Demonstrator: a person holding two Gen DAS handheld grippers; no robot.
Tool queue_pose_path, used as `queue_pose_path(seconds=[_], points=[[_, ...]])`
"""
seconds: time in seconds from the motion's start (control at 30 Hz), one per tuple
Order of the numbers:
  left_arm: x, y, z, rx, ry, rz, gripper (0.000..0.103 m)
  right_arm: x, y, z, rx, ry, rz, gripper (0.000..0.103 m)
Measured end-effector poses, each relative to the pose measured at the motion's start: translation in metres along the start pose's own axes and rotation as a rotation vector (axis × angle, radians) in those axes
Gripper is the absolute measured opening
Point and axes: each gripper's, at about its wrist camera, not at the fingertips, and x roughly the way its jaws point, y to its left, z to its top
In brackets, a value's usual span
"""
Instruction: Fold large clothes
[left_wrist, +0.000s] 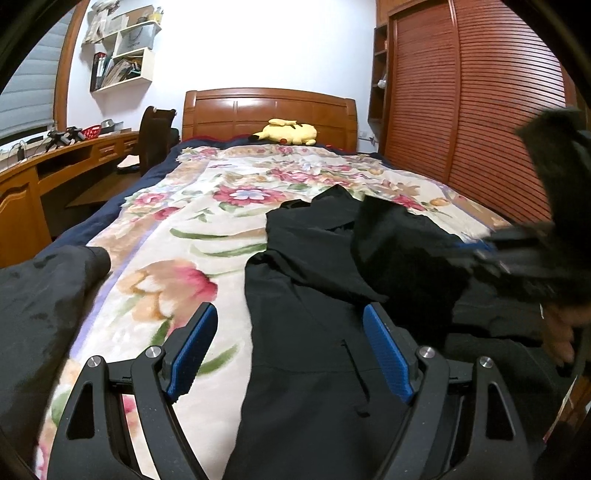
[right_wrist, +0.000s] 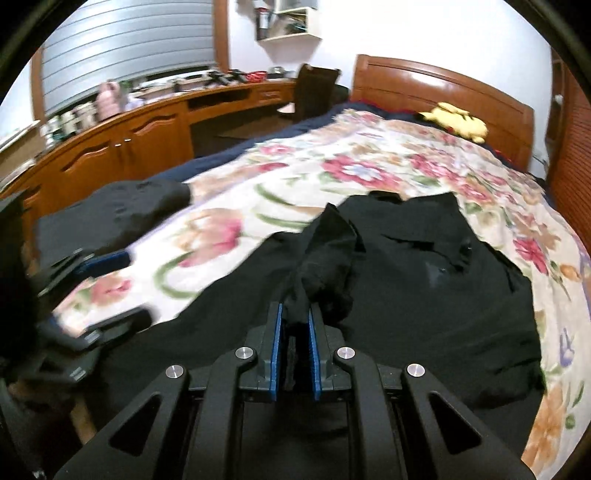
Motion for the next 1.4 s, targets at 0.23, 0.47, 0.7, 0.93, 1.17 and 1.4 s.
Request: queue_pose_path(seconds=[0.23, 0.47, 0.7, 0.93, 1.17, 1.4], points=[[0.0, 0.007, -0.002, -0.026, 0.001, 0.003, 0.082, -0.016, 0.014, -0.03, 0.007, 0.04, 0.058, 0.032], [0.003, 0.003, -0.005, -0.018, 0.021, -0.01, 0.082, -0.074, -0.02, -0.065, 0.055, 0.0, -0.024, 0.057], [0.013, -0.011, -0.007, 0.012, 0.049, -0.017, 0.082, -0.084, -0.083, -0.117, 0.128, 0.063, -0.242, 0.057], [0.022, -0.02, -0.009, 0.03, 0.079, -0.017, 0.082, -0.06, -0.123, -0.141, 0.185, 0.107, -0.327, 0.057], [0.03, -0.021, -0.01, 0.044, 0.126, -0.053, 0.073, -0.028, -0.14, -0.145, 0.225, 0.125, -0.3, 0.057], [0.054, -0.013, 0.001, 0.047, 0.219, -0.054, 0.061, -0.017, -0.149, -0.151, 0.25, 0.122, -0.264, 0.057]])
